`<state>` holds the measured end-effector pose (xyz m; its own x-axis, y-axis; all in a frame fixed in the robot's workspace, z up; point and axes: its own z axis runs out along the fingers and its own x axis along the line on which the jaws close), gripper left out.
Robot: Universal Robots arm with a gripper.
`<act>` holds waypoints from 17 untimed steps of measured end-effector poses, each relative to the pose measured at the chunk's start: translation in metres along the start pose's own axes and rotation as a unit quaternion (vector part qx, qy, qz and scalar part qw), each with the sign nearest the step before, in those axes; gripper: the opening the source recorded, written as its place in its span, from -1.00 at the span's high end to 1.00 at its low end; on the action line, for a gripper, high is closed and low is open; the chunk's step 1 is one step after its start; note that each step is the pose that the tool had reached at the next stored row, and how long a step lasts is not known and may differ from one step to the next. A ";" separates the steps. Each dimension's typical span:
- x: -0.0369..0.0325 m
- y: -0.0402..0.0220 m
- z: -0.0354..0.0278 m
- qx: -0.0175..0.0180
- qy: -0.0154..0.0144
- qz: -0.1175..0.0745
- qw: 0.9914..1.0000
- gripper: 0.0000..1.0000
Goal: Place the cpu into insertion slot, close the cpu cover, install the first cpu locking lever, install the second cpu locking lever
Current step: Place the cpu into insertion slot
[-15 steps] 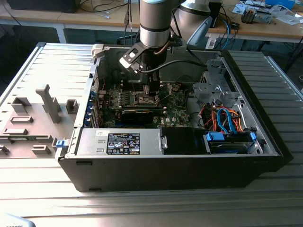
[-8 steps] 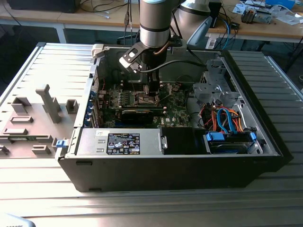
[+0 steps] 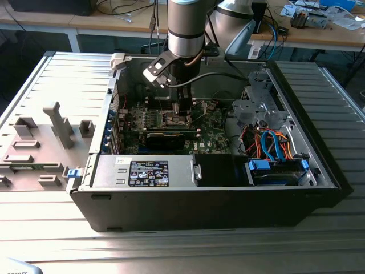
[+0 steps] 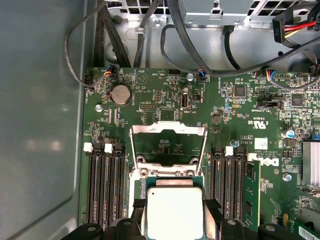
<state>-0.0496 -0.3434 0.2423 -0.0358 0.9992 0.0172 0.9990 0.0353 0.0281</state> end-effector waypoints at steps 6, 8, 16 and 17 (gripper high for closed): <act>0.0001 -0.0018 0.0000 0.000 0.000 0.000 1.000 -0.08; 0.0001 -0.0021 0.0000 0.000 0.000 0.000 1.000 -0.08; 0.0002 -0.0041 -0.0001 0.000 0.000 0.000 1.000 -0.08; 0.0002 -0.0042 -0.0001 0.000 0.000 0.000 1.000 -0.08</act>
<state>-0.0538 -0.3433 0.2423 -0.0360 0.9992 0.0172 0.9990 0.0355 0.0281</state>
